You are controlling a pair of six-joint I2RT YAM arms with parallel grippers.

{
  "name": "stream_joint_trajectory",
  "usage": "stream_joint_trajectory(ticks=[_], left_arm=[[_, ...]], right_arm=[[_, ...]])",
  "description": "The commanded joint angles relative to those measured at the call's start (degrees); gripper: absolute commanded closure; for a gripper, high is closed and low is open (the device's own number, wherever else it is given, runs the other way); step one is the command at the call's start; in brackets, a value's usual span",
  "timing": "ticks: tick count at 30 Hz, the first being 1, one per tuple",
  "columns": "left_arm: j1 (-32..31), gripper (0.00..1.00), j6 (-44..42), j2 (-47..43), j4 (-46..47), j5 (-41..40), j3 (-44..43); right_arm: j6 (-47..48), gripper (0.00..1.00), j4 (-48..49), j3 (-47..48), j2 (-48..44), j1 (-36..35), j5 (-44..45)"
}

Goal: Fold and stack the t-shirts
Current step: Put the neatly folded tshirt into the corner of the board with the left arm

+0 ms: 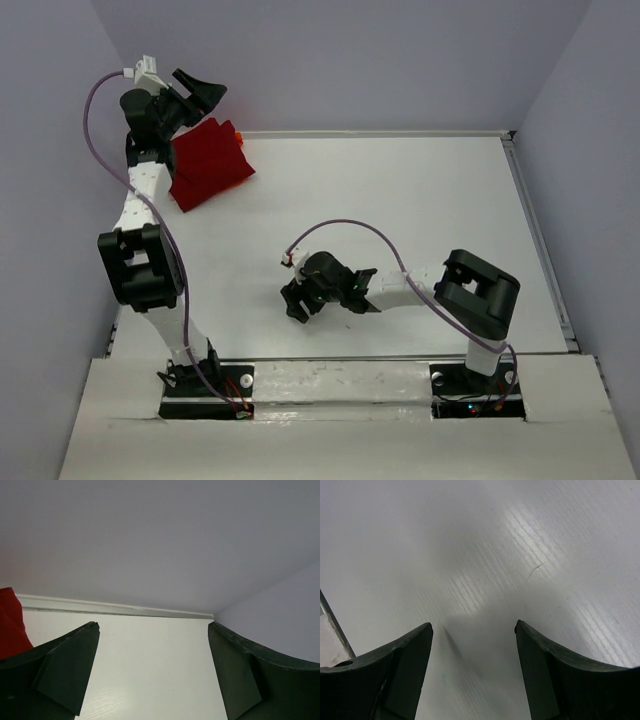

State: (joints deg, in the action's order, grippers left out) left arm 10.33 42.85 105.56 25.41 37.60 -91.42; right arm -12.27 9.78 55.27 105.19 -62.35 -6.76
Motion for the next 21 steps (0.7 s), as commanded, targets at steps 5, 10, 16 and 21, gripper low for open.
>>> stream_joint_trajectory(ticks=[5,10,16,21], left_arm=[[-10.06,0.01,-23.95,-11.24,-15.3,-23.45,9.75],[-19.02,0.01,-33.78,-16.86,-18.9,-36.27,15.82],[-23.07,0.01,-33.36,-24.94,-18.9,-39.19,21.79],[-25.44,0.01,-36.7,-28.21,-17.76,-44.72,25.93]], right_arm=[[-3.46,0.26,-9.51,-1.83,-4.36,-1.02,6.4],[-0.66,0.21,-12.41,1.94,-13.5,0.46,18.87],[0.4,0.2,-17.5,9.41,-17.64,10.65,22.32],[0.14,0.21,-19.89,14.07,-19.93,20.14,22.93]])
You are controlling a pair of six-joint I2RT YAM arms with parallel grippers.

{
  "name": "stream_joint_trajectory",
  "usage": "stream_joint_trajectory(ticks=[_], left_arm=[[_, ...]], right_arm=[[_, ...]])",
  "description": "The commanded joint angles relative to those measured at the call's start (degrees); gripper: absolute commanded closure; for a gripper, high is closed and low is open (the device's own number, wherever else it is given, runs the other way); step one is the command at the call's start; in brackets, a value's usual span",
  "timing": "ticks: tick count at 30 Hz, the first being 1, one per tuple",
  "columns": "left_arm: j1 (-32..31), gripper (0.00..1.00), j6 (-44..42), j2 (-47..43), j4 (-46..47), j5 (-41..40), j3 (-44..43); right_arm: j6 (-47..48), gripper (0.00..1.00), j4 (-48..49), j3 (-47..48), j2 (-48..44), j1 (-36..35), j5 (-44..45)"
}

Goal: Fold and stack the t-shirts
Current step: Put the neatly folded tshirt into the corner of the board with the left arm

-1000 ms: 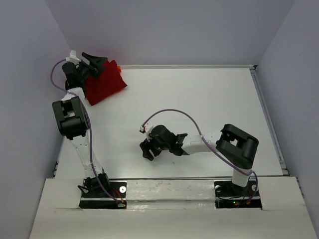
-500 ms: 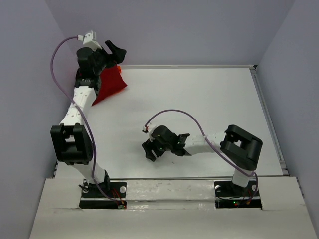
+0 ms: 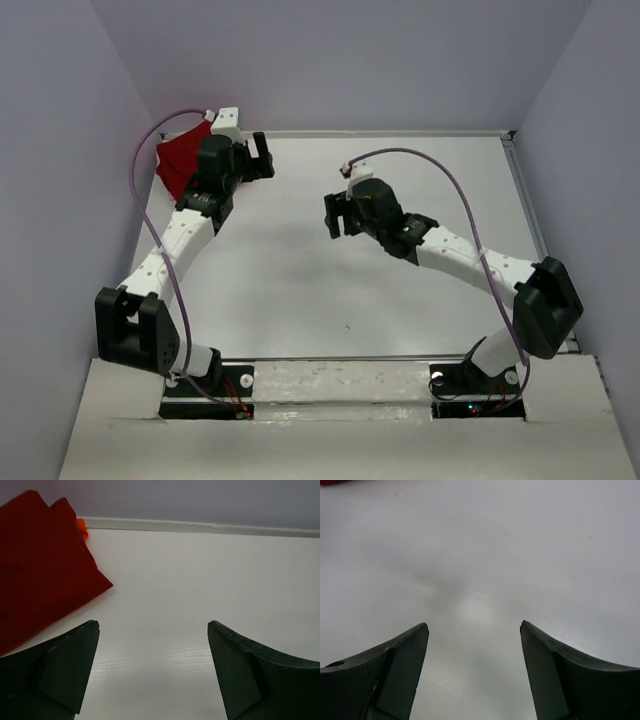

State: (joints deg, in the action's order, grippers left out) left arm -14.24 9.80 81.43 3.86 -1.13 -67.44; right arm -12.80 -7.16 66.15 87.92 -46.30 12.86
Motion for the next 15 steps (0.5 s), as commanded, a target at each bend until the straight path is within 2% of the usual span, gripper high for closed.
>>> stream_joint_trajectory(ticks=[1,5,8,10,13,15], left_arm=[[-1.05,0.01,-3.3,-3.91,4.14,-5.65,2.83],[-3.51,0.01,-3.56,-1.72,4.93,-3.18,3.72],[-3.51,0.01,-1.81,0.66,2.12,-3.09,0.3],[-3.51,0.01,-0.76,0.84,3.25,-2.22,1.42],[-3.6,0.01,1.26,0.75,4.83,0.06,2.66],[-3.6,0.01,2.59,1.18,6.5,2.77,3.19]], right_arm=[[1.36,0.21,-2.95,3.54,-2.67,4.73,4.79],[2.43,0.19,-2.6,5.04,-1.61,10.52,10.16],[0.15,0.18,-0.58,5.04,-1.17,16.49,8.6],[-1.17,0.18,0.83,4.69,-0.65,20.09,8.67],[-0.65,0.13,1.71,4.6,0.84,22.39,11.21],[-0.21,0.07,2.84,3.64,1.11,23.01,14.99]])
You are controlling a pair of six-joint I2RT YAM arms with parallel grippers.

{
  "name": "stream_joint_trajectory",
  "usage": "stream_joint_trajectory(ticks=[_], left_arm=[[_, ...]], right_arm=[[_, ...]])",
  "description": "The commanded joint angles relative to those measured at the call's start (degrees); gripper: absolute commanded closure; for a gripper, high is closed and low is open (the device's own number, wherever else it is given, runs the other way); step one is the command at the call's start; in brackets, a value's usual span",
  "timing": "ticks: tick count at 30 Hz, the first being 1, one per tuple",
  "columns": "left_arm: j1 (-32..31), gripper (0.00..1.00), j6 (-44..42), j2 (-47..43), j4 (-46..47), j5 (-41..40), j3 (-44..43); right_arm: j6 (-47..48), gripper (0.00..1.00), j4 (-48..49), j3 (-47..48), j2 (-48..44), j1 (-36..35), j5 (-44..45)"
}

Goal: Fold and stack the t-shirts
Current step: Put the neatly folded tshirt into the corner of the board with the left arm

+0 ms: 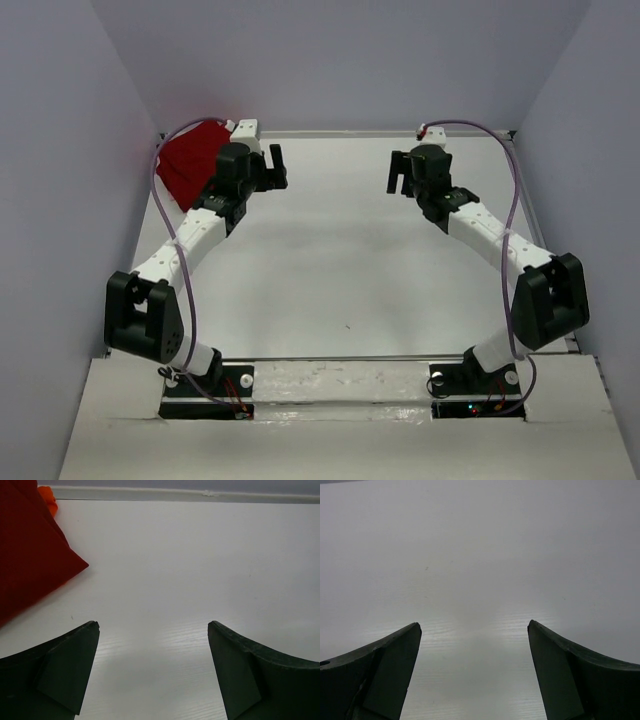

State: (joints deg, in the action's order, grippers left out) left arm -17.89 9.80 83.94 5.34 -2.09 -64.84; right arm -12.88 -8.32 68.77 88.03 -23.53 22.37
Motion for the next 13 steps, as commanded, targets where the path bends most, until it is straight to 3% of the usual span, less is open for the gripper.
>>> stream_joint_trajectory(ticks=[1,7,13], left_arm=[[0.05,0.01,2.68,-0.8,4.85,4.89,0.16],[0.05,0.01,2.86,-0.88,3.97,6.05,-0.38],[0.14,0.01,1.54,-1.41,3.8,3.41,-0.11]], right_arm=[[0.31,0.06,4.27,0.75,1.18,0.24,6.27],[0.75,0.06,4.18,-0.39,3.55,0.24,7.78],[0.5,0.13,4.89,-1.98,3.73,0.24,7.16]])
